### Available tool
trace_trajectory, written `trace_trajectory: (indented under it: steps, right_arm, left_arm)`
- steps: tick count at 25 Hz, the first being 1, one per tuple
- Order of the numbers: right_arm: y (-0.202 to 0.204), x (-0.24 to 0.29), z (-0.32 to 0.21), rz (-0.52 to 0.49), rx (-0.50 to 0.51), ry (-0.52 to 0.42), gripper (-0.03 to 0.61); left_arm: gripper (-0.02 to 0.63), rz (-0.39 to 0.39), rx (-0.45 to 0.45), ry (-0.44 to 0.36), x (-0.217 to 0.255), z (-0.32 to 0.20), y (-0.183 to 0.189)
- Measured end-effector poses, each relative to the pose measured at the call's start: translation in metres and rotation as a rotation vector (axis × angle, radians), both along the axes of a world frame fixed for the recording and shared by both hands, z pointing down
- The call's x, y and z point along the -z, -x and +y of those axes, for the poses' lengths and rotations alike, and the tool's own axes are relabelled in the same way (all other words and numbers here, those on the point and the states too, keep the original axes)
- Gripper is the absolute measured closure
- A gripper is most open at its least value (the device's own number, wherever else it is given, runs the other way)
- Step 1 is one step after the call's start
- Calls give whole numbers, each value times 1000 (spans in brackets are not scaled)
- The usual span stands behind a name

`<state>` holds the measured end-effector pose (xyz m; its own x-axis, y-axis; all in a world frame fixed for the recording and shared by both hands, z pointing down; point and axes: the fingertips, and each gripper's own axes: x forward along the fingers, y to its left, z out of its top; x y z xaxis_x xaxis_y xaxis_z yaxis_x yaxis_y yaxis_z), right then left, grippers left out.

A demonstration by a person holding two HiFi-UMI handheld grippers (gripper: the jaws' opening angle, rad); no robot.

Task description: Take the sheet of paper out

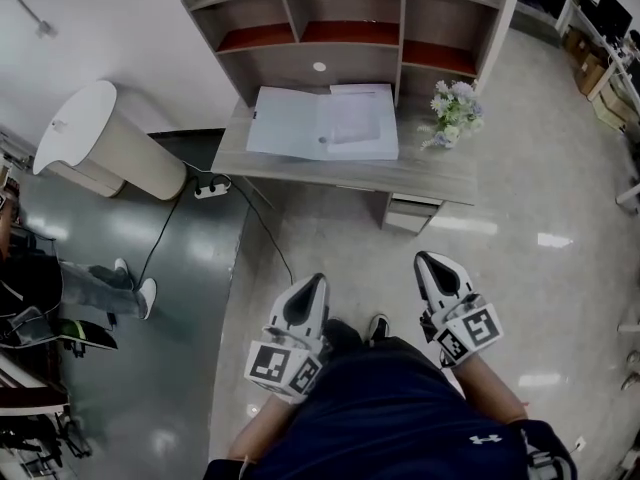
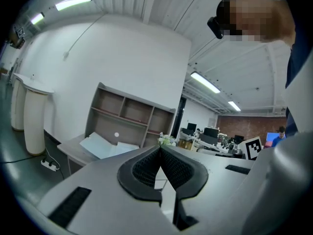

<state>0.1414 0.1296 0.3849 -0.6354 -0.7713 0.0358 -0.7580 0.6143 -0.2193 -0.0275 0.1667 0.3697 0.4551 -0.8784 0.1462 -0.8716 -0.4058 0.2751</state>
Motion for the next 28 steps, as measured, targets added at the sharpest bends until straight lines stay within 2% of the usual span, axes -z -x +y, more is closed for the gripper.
trace_trajectory:
  steps: [4,9,15,22,28]
  right_arm:
    - [-4,-11,-6,-7,13,36,565]
    - [2,-17,-24,7,19,55,565]
    - [45,-26,-84,53,-6,88,565]
    - [46,-20,-102,59,-51,49,565]
    - [81,-16,-168,71,-87,59,565]
  left_arm:
    - [598,5,33,13,-3,-8,0]
    - [598,10,32,28,-10,-24,5]
    - [598,55,10,40,-20,-91,49]
    - [598,56,-35,-22,-8,-122,49]
    - [598,59,-64,-11,-9,-193,83]
